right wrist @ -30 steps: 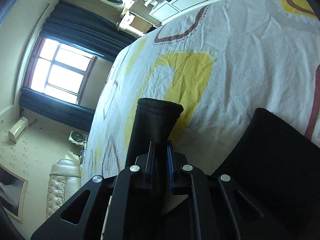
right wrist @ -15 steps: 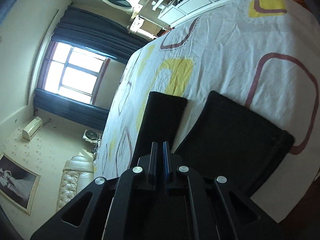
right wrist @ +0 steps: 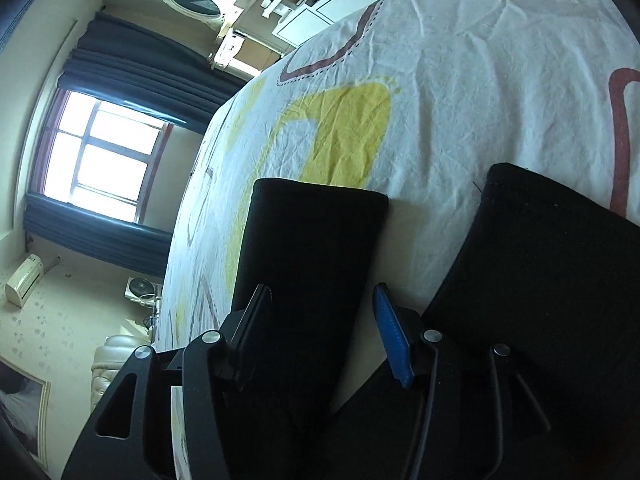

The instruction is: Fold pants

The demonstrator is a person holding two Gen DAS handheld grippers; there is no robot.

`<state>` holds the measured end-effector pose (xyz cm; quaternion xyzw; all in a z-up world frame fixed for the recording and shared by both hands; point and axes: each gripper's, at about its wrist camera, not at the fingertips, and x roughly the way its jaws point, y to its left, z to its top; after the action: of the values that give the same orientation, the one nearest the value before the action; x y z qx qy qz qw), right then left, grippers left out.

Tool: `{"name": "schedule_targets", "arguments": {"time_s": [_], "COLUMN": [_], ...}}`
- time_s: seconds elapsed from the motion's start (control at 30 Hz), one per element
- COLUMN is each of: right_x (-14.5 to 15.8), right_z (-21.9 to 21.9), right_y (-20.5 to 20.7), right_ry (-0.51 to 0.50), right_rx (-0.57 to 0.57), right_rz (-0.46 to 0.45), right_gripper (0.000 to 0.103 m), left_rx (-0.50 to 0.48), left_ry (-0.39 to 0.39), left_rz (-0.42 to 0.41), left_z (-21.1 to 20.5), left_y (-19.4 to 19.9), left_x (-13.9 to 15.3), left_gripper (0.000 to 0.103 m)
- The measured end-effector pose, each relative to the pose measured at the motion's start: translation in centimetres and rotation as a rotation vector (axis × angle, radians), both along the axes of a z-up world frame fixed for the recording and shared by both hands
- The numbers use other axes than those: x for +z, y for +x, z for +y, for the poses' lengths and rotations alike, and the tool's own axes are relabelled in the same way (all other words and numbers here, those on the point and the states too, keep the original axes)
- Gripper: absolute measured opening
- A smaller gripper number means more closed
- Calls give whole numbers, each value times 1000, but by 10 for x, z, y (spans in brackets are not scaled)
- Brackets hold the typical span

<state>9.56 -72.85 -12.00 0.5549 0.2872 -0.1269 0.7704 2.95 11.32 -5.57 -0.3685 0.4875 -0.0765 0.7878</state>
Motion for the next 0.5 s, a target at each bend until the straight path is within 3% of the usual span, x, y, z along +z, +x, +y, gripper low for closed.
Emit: {"name": "schedule_targets", "arguments": {"time_s": [0.07,0.1,0.13,0.17,0.33,0.5], "right_x": [-3,-4,-6,-6,18,52], "right_z": [-1,-1,-2,-2,0,-9], "right_y": [4,5,5,2,-22,-79], "right_ry": [5,6,24,45,50,-3], "right_rx": [-15,-20,-20,-31,-31,-40], "right_rz": [-6,-6,-15,-37,-139,-201], "right_gripper": [47,27,16,12,8,7], "left_rx": [0,0,0,1,6,20], "left_ry": [-1,-2,-3,-5,-14,-34], "left_rz": [1,1,1,1,5,12], "left_z": [0,0,1,2,3,6], "left_y": [0,0,0,0,-1,-1], "left_x": [0,0,0,0,0,-1], "left_gripper": [100,100,100,100,100,100]}}
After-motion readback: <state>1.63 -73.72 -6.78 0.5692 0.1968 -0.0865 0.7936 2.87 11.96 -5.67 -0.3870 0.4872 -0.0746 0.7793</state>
